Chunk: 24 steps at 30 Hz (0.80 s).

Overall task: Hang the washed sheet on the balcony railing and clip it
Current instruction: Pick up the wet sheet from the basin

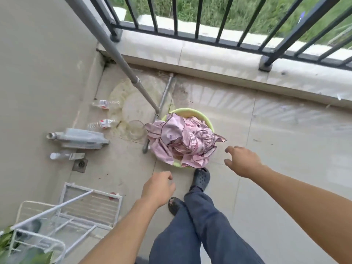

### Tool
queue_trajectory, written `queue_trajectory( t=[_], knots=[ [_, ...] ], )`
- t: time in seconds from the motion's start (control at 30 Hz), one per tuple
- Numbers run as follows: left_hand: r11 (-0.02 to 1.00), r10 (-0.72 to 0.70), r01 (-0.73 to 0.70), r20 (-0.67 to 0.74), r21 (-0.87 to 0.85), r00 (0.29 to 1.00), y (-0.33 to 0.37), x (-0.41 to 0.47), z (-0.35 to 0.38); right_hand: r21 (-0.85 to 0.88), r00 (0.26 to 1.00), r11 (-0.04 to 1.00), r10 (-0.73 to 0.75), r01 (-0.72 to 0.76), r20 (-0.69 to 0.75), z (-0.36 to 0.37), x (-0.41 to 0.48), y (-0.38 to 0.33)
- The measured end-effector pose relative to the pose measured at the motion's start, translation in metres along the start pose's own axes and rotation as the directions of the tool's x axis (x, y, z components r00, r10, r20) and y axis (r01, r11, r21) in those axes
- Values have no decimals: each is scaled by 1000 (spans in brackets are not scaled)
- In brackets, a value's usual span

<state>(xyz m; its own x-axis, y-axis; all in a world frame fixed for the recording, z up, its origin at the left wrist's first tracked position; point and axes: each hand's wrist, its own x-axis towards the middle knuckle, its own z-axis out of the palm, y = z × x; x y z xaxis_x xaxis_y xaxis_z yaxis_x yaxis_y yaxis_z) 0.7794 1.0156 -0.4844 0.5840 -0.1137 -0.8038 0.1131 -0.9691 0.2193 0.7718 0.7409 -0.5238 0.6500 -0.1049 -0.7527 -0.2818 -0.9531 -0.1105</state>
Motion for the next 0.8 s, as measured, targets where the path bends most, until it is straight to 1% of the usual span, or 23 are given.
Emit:
queue_trajectory(
  t=[0.1,0.27,0.33,0.4,0.43,0.47,0.5,0.53,0.57,0.6,0.67,0.73,0.8],
  knots=[
    [1000,-1,1,-11,17,1000,-3,63,16,60,1000,998,23,-24,15,27,54,0],
    [999,41,-40,-117,12,992,8,182,55,81,998,996,35,-39,46,81,146,7],
    [997,73,-69,-162,31,984,13,235,75,92,998,994,52,-55,30,104,186,13],
    [983,158,-128,-253,132,955,20,288,93,131,996,988,89,-84,-31,125,228,19],
    [956,244,-184,-273,228,930,23,311,101,155,993,984,101,-90,-66,134,248,20],
    [909,337,-246,-244,338,909,25,332,110,178,989,981,102,-83,-104,142,266,21],
    [850,400,-293,-175,438,900,25,351,120,191,986,979,95,-69,-134,150,283,22],
    [796,424,-318,-99,514,900,24,369,128,190,986,980,89,-62,-140,158,299,21],
    [761,417,-325,-39,561,908,21,384,135,182,989,981,91,-68,-119,167,313,21],
    [750,402,-321,-13,579,916,17,394,140,174,992,981,96,-80,-85,176,324,19],
    [764,407,-316,-39,562,913,6,400,143,161,993,983,101,-91,-61,192,333,13],
    [796,434,-344,-71,498,898,-2,389,141,167,987,983,100,-79,-124,200,325,6],
    [832,423,-353,-78,428,903,-10,366,130,201,981,978,95,-60,-170,197,305,-1]
  ],
)
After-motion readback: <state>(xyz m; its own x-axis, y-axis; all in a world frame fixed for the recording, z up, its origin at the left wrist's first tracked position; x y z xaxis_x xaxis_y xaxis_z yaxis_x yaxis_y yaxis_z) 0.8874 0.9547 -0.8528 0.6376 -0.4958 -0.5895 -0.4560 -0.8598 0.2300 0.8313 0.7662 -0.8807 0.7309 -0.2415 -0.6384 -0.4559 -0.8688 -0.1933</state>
